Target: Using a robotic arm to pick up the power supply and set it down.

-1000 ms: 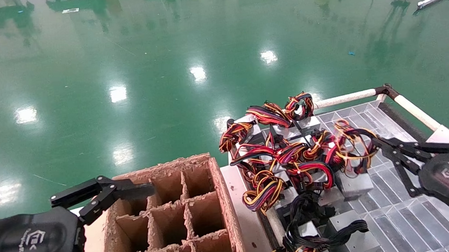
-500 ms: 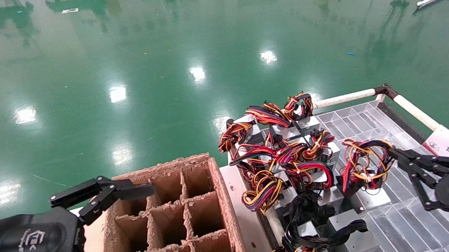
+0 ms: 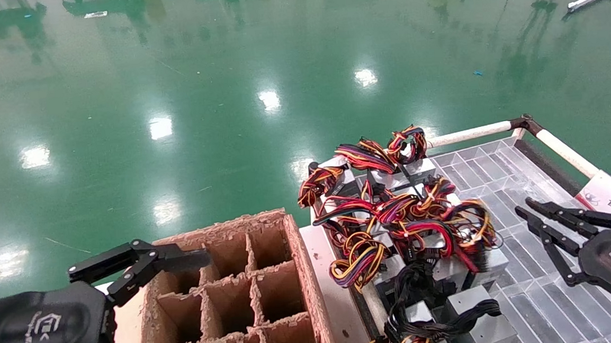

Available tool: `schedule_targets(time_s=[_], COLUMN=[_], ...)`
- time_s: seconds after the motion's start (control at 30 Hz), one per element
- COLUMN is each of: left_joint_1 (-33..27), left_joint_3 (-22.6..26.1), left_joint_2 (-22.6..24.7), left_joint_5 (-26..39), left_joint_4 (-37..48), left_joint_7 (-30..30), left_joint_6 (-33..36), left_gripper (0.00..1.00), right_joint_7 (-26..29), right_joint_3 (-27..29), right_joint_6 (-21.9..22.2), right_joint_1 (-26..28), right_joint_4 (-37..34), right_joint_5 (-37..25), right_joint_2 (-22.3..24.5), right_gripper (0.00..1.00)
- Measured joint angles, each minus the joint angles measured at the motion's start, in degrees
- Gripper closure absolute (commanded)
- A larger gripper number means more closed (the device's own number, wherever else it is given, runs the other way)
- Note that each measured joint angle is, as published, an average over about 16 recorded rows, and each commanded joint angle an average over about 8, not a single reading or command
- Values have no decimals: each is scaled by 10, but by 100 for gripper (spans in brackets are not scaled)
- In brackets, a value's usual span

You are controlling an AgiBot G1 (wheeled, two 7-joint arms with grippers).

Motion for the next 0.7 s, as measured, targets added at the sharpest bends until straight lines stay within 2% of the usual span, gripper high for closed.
schedule_targets(time_s=[0.37, 0.7], left_joint_1=[0, 0], left_joint_3=[0, 0], left_joint_2=[0, 0], left_joint_5=[0, 0], left_joint_4=[0, 0], left_joint_7=[0, 0], left_joint_6=[0, 0], left_gripper=[0, 0], right_joint_7=[37, 162], right_joint_3=[14, 76], right_joint_6=[-10, -61], right_joint_1=[17, 30], right_joint_4=[24, 28], right_joint_5=[-26, -130], right_joint_2=[-3, -29], right_gripper=[0, 0])
